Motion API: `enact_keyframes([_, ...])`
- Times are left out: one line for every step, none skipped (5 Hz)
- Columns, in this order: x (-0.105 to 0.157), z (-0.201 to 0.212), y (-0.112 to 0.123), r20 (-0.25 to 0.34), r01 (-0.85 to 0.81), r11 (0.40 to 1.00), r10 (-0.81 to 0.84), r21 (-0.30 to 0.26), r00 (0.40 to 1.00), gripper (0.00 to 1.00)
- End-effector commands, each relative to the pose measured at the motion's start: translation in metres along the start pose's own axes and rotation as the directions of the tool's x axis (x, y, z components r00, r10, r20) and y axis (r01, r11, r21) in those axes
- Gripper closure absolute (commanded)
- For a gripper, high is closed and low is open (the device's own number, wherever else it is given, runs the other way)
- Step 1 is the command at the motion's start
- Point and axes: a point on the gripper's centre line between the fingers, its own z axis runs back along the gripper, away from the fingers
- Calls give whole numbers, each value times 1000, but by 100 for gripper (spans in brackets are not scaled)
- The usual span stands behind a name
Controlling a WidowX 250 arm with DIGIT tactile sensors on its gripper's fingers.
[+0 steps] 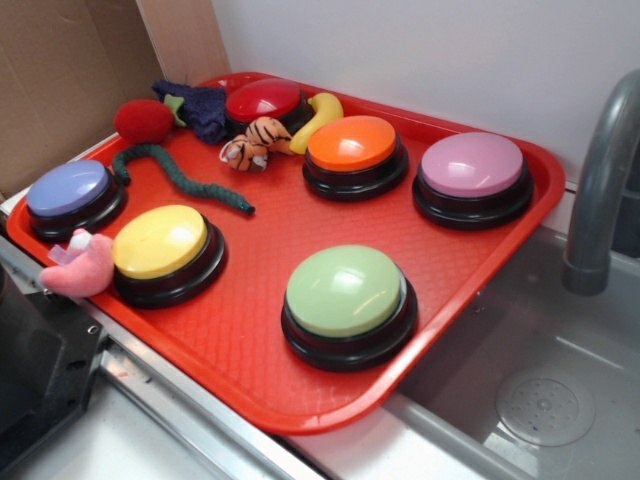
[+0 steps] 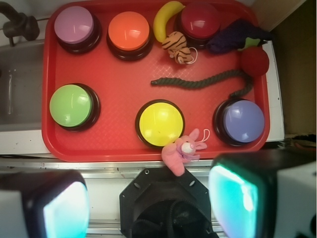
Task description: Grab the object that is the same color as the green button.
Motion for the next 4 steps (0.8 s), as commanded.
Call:
enact_keyframes([0, 0, 0, 0, 0, 1000, 0, 0, 1000, 0])
enact_keyframes([15, -27, 9, -32, -159, 987, 159, 1, 987, 0])
enact_keyframes([25, -45, 21, -13, -303, 951, 304, 57, 952, 0])
enact_keyframes([39, -67, 40, 33, -500, 865, 499, 43, 866, 0])
